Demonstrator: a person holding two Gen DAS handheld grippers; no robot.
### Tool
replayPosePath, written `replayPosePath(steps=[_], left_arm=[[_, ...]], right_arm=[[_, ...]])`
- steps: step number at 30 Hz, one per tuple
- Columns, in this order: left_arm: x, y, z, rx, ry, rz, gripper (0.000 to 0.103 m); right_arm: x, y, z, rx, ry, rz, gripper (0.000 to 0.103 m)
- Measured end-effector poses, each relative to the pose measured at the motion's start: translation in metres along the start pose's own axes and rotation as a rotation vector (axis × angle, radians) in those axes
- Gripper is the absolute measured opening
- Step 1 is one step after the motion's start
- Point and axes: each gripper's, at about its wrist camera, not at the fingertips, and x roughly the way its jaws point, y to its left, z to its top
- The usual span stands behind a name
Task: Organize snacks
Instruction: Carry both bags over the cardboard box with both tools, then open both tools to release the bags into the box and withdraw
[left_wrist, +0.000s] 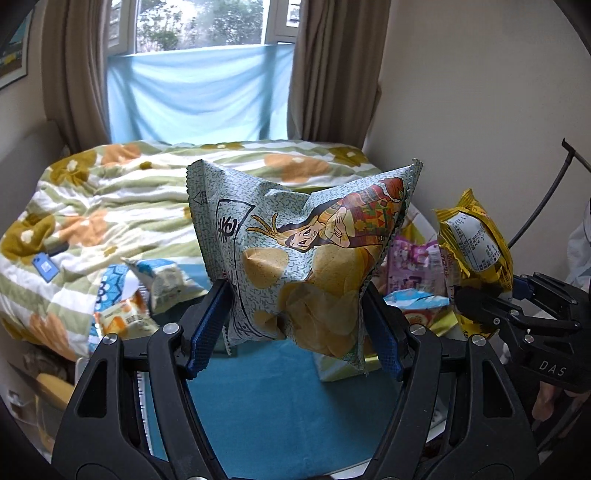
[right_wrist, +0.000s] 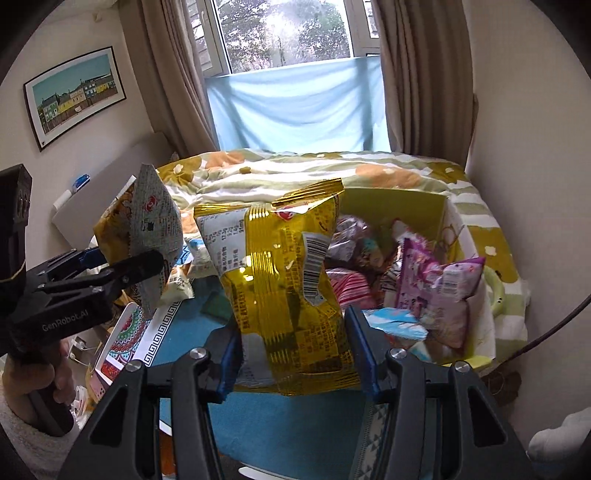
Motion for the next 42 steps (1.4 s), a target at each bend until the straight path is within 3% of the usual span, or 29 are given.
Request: replayPosePath(steps=[6,15,17,19,20,22,30,42], left_arm=[[0.050,-0.048,0.025,0.090,0.047,-0.061,0.068],[0.130,-0.078,0.048,0.146,0.170,-0.082,0.070],[0.141,-0.084,0.050,0.162,0.203,-0.096,0.076],[0.147,-0.094,0.051,0.200,0.218,-0.091,0.097],[0.149,-0.096,0.051,0.221,0.215,-0.079,0.102],[0.150,-0.098,0.051,0.245,0.209,-0.081,0.103],[0.149,-0.059,0.049,0.160,0.242,-0.092,0.103],[0.152,-0.019,0.058,0.085,0.234,-0.009,0.103]], right_arm=[[-0.012,-0.045,0.025,0.057,-0.041,-0.065,0.049],[0.008,-0.091,0.051,0.133,-0.022,-0.140,0.049],[0.015,-0.100,0.057,0.151,-0.014,-0.141,0.049],[0.021,-0.107,0.063,0.168,-0.008,-0.140,0.049],[0.023,-0.109,0.066,0.173,-0.009,-0.141,0.049],[0.029,-0.114,0.071,0.183,-0.006,-0.142,0.049],[0.058,-0.128,0.083,0.208,0.041,-0.118,0.049],[0.111,-0.126,0.113,0.150,0.165,-0.099,0.049]])
